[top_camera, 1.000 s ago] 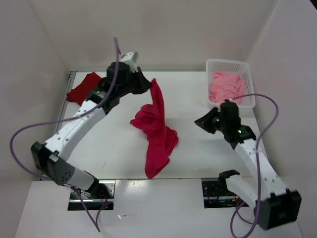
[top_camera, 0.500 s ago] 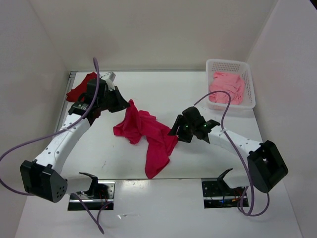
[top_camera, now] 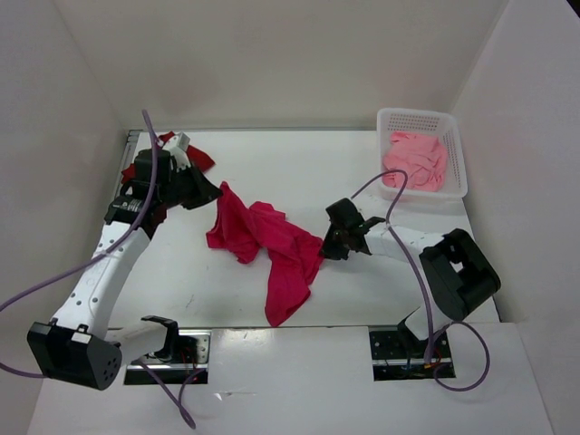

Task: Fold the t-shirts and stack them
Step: Flatten out the tshirt

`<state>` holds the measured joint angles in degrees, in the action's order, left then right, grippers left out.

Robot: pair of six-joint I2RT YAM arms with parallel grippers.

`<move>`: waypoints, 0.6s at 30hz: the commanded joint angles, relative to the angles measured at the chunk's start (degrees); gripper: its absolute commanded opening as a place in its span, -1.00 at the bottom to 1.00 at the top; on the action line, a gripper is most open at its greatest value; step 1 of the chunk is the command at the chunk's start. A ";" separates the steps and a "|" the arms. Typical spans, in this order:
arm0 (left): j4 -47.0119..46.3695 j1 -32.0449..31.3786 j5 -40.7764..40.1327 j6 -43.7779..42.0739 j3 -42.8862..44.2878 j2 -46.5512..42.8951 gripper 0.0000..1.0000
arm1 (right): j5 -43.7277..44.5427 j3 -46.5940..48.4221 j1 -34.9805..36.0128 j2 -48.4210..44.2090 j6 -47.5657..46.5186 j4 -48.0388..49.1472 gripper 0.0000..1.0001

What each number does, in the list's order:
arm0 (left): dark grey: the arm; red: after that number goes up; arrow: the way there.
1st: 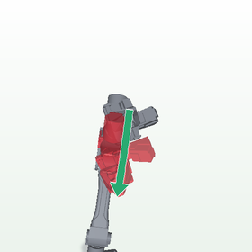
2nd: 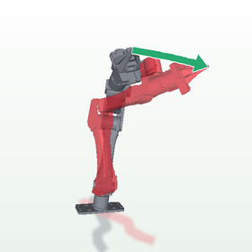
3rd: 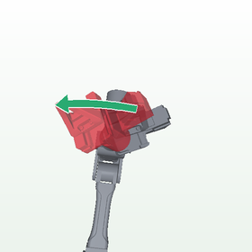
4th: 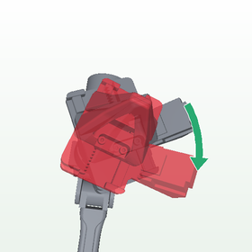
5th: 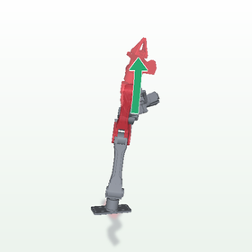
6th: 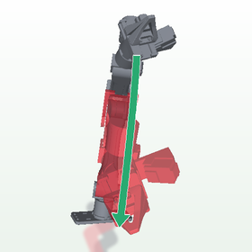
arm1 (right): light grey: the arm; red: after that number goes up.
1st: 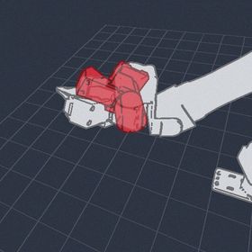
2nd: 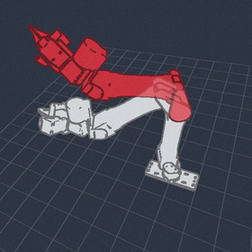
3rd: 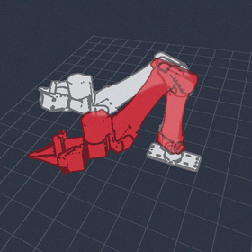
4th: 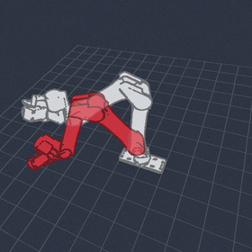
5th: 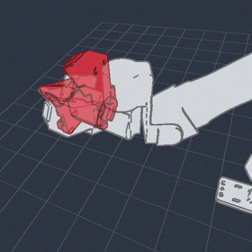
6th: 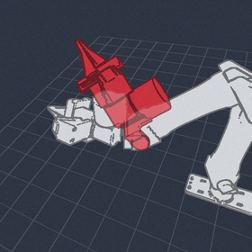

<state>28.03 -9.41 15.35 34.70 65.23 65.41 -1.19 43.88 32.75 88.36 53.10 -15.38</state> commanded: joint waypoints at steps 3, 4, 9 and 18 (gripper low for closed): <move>-0.17 1.14 2.57 0.19 1.29 -1.95 -0.90 | 3.64 6.03 0.12 -3.16 -0.80 2.90 -1.00; -0.17 1.15 2.58 0.19 2.08 -1.95 -0.90 | 4.26 8.65 0.64 -5.10 -1.59 1.85 -1.00; 0.88 3.51 2.58 0.19 14.53 1.82 -0.95 | 6.64 25.67 0.65 -16.63 -5.46 -8.58 -1.00; 7.21 4.66 -7.16 -3.32 38.03 7.28 -0.95 | -0.30 54.70 0.65 -18.84 -9.59 -21.44 -1.00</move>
<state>33.61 -5.04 13.37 34.09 97.56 73.08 0.69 93.01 32.99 70.54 45.78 -29.50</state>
